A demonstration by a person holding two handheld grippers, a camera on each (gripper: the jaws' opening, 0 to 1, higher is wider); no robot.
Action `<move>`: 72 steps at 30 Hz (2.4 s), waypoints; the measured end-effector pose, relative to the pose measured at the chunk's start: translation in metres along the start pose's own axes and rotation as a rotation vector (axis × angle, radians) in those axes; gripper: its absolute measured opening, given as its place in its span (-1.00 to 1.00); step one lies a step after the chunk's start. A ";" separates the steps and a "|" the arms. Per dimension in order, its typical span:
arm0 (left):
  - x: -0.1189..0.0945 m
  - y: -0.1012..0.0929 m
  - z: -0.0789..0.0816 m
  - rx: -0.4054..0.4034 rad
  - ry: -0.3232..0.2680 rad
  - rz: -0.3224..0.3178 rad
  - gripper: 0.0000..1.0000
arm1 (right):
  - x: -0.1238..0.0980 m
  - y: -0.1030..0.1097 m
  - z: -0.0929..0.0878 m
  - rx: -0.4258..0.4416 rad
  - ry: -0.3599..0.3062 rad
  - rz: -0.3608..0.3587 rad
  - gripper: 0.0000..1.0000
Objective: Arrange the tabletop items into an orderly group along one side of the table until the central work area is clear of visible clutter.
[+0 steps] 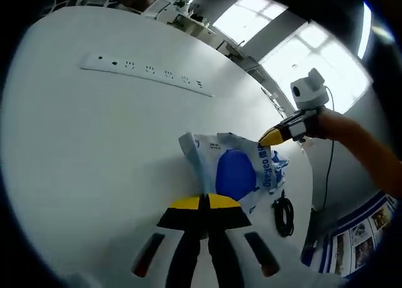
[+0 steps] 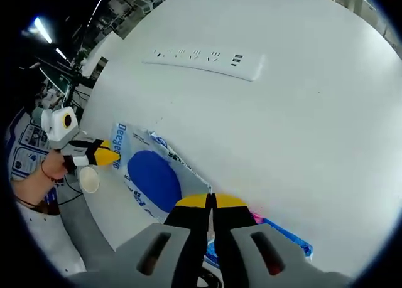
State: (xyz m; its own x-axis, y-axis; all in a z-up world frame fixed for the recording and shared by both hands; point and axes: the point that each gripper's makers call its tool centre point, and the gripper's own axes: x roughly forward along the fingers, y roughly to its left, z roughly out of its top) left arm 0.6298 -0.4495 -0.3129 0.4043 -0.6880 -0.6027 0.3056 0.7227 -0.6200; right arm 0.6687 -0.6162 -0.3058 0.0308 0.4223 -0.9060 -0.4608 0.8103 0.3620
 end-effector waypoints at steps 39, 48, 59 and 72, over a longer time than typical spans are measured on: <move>0.005 0.005 0.003 -0.048 -0.027 -0.012 -0.75 | 0.003 -0.019 0.008 -0.023 -0.052 -0.040 -0.70; 0.002 0.002 0.006 -0.015 -0.033 -0.016 -0.51 | -0.006 -0.019 0.012 -0.023 -0.100 -0.053 -0.60; -0.010 -0.007 0.012 0.039 -0.032 -0.041 -0.23 | -0.024 -0.010 0.018 -0.004 -0.188 -0.054 -0.45; -0.031 -0.022 0.018 0.124 -0.036 -0.101 0.23 | -0.044 0.021 0.026 -0.017 -0.304 -0.023 -0.30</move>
State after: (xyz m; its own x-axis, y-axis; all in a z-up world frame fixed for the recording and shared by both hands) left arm 0.6265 -0.4430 -0.2717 0.3959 -0.7565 -0.5205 0.4495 0.6539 -0.6086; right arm 0.6805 -0.6070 -0.2522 0.3041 0.5079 -0.8059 -0.4713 0.8154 0.3361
